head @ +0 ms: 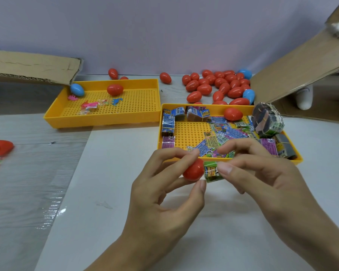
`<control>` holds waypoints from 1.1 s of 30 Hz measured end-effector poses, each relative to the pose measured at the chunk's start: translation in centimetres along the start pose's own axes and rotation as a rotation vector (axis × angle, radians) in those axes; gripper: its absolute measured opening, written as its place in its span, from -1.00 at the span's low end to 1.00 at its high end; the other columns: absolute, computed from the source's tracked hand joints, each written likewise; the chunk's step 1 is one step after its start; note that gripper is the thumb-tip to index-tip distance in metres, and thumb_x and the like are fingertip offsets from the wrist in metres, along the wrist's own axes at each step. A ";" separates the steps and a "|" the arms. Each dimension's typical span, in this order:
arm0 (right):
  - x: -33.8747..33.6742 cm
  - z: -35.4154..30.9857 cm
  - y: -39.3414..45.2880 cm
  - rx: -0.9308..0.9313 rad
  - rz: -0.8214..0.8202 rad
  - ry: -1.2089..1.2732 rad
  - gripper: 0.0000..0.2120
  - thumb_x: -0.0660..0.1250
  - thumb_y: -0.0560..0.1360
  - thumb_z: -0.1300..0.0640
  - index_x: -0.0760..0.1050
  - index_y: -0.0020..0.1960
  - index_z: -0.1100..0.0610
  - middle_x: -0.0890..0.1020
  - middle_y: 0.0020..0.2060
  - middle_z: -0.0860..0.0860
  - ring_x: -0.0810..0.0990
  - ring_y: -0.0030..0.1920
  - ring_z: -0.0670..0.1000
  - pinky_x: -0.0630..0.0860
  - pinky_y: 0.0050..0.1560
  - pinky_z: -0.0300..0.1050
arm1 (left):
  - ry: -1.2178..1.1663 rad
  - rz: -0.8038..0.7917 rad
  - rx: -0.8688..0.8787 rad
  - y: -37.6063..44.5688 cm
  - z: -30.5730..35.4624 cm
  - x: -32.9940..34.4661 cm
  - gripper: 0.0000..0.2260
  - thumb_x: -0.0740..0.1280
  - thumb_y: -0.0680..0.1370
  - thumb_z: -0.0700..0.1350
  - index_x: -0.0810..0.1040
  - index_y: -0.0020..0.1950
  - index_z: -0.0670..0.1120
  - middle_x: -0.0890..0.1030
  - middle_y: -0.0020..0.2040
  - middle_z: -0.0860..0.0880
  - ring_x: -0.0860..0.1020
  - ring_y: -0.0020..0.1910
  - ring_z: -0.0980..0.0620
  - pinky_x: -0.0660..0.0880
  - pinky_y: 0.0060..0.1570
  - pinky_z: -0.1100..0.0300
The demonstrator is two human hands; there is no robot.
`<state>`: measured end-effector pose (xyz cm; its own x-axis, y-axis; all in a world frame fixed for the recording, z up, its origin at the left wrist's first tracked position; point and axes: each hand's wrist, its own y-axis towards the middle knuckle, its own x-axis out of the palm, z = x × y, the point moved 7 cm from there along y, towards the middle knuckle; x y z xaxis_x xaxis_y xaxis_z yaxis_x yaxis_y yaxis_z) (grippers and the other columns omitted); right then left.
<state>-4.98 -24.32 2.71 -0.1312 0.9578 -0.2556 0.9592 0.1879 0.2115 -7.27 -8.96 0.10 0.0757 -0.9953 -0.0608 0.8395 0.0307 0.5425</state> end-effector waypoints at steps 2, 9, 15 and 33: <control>-0.1 0.0 0.1 0.002 0.007 -0.007 -0.79 0.43 0.31 -0.12 0.56 -0.48 -0.17 0.57 -0.02 -0.12 0.46 -0.14 0.27 0.36 -0.26 -0.01 | -0.004 0.000 -0.004 0.0 0.0 0.0 -0.62 0.43 0.47 -0.19 0.57 0.29 -0.12 0.52 0.12 -0.10 0.64 0.05 -0.12 0.63 0.02 0.16; -0.3 0.4 0.1 0.010 0.011 0.003 -0.88 0.47 0.33 -0.06 0.65 -0.39 -0.14 0.56 -0.05 -0.16 0.51 -0.23 0.14 0.40 -0.33 -0.12 | -0.011 -0.003 -0.020 -0.1 -0.1 0.0 -0.62 0.42 0.48 -0.16 0.57 0.30 -0.13 0.53 0.13 -0.07 0.64 0.05 -0.11 0.62 0.02 0.19; -0.2 0.9 0.0 0.009 0.016 0.027 -0.90 0.42 0.34 -0.04 0.71 -0.28 -0.09 0.56 -0.06 -0.19 0.59 -0.11 -0.15 0.54 -0.20 -0.14 | -0.011 0.001 -0.003 0.0 -0.2 -0.1 -0.60 0.45 0.47 -0.18 0.57 0.30 -0.09 0.53 0.11 -0.06 0.64 0.03 -0.10 0.64 0.00 0.17; 0.1 1.2 -0.2 0.091 -0.002 0.147 -0.74 0.44 0.41 -0.06 0.63 -0.23 0.15 0.61 -0.52 0.06 0.49 -0.66 -0.04 0.33 -0.54 -0.42 | 0.208 0.034 0.177 -0.3 1.7 0.0 -0.67 0.42 0.48 -0.21 0.55 0.23 -0.18 0.59 0.04 -0.10 0.66 0.02 -0.05 0.64 -0.08 0.19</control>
<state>-4.89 -24.55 1.54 -0.1623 0.9802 -0.1137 0.9767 0.1759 0.1230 -8.39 -9.09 1.37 0.2260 -0.9532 -0.2009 0.7286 0.0286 0.6843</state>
